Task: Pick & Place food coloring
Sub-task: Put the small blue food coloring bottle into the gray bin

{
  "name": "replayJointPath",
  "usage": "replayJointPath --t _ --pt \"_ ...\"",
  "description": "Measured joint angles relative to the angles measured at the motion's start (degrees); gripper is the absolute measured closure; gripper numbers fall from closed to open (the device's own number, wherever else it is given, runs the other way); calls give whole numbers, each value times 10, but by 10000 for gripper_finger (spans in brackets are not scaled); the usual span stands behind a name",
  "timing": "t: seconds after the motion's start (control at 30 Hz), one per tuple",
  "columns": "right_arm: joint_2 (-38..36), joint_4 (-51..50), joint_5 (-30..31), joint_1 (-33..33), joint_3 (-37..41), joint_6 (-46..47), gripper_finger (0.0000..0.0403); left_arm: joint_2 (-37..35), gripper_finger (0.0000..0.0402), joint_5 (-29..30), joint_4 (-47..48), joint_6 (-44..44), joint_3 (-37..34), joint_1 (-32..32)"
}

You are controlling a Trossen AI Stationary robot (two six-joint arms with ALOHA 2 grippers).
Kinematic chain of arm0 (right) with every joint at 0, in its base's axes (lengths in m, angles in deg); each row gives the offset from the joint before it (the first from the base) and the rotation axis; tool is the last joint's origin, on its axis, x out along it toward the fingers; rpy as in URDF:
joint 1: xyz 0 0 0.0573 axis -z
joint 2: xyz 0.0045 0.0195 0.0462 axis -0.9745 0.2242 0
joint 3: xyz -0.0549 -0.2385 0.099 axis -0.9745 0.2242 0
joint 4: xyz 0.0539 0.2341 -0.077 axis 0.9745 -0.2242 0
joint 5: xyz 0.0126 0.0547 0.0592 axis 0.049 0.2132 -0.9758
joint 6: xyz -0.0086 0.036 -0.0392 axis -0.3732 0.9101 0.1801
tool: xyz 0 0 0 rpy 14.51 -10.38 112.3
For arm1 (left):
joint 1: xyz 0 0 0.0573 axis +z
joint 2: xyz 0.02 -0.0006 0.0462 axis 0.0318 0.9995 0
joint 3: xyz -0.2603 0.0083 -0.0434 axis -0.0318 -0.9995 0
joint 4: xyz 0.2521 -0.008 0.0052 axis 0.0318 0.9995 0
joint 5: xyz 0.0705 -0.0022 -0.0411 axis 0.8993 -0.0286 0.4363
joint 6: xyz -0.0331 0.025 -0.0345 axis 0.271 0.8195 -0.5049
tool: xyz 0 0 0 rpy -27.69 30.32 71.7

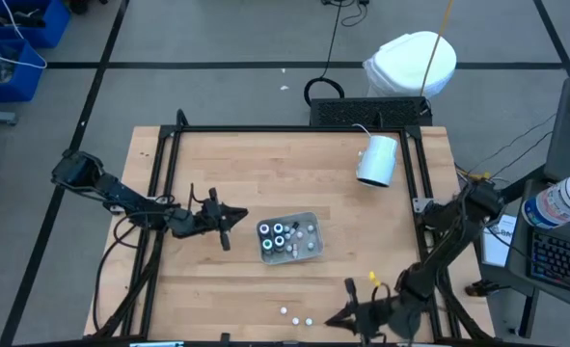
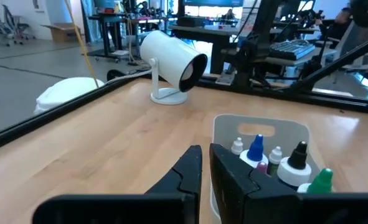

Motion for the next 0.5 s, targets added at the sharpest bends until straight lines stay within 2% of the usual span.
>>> replayJointPath --t 0.13,0.3,0.37,0.5 --pt "53 -2 -2 -3 -35 -16 403 0 364 0 0 24 0 0" --pt "68 -8 -3 -1 -58 -49 403 -8 364 -44 -1 154 0 -37" --pt "62 -11 -3 -3 -59 -50 403 -36 364 -17 -15 191 0 -71" --pt "59 -22 -3 -13 -59 -42 403 -110 364 90 1 273 0 -151"
